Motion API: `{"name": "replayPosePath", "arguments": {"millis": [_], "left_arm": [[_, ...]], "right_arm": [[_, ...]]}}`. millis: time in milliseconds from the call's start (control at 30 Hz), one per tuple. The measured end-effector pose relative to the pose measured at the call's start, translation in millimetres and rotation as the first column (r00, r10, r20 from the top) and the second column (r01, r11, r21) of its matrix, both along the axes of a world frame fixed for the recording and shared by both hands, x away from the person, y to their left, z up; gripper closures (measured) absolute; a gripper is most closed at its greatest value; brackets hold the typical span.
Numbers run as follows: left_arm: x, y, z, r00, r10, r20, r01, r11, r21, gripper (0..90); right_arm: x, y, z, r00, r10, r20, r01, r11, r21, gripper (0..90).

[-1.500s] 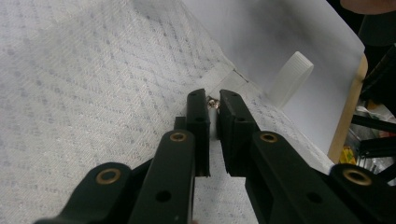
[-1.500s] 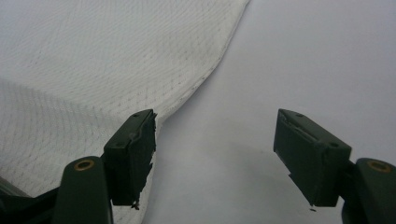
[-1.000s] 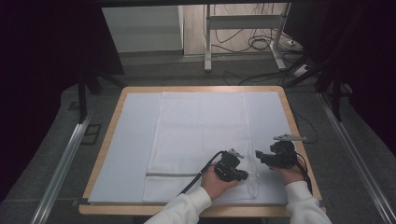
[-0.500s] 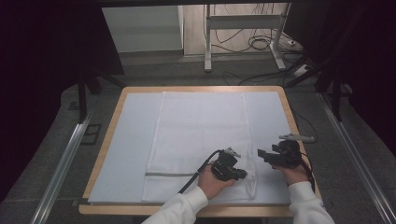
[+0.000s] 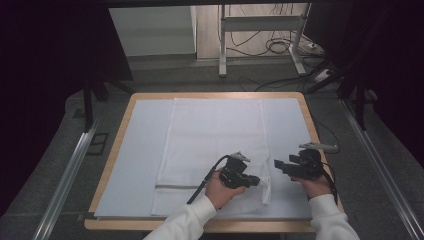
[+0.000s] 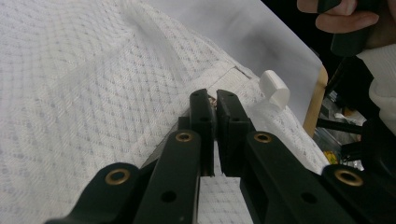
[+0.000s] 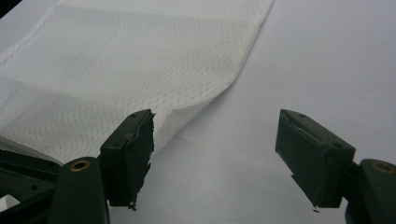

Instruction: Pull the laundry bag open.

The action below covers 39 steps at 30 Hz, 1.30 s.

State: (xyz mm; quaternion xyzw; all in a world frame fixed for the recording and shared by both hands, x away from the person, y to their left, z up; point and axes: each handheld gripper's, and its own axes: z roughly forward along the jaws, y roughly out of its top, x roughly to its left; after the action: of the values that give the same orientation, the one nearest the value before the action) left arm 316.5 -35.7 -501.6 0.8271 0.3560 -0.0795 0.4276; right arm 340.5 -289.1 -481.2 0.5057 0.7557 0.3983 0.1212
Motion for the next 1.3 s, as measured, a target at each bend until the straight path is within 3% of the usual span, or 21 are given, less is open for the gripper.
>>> {"name": "replayPosePath", "arguments": {"millis": [267, 400, 1000, 1100, 1300], "left_arm": [[-2.9, 0.6, 2.0, 1.0000, -0.003, 0.007, 0.004, 1.0000, -0.004, 86.7], [-3.1, 0.2, 0.6, 1.0000, -0.004, 0.004, 0.004, 1.0000, -0.006, 86.7], [-2.5, 21.9, 14.9, 0.9994, 0.020, 0.030, -0.019, 0.9993, -0.032, 86.7], [-3.8, 19.6, 13.7, 0.9995, 0.011, 0.031, -0.011, 0.9995, -0.030, 86.7], [-5.8, 15.6, 11.6, 0.9994, 0.021, 0.027, -0.020, 0.9993, -0.032, 86.6]], "right_arm": [[-1.1, 3.2, 1.8, 0.9994, 0.027, -0.020, -0.026, 0.999, 0.023, 28.5], [-0.3, 5.6, 1.3, 0.9969, 0.032, -0.071, -0.028, 0.999, 0.044, 29.4], [-1.5, 5.8, 2.8, 0.9960, 0.009, -0.089, -0.005, 0.999, 0.041, 29.5], [-1.4, 6.1, 3.0, 0.9931, 0.002, -0.118, 0.009, 0.996, 0.087, 28.4], [-1.9, 13.1, 2.1, 0.9893, 0.019, -0.145, -0.002, 0.994, 0.114, 26.9]]}}
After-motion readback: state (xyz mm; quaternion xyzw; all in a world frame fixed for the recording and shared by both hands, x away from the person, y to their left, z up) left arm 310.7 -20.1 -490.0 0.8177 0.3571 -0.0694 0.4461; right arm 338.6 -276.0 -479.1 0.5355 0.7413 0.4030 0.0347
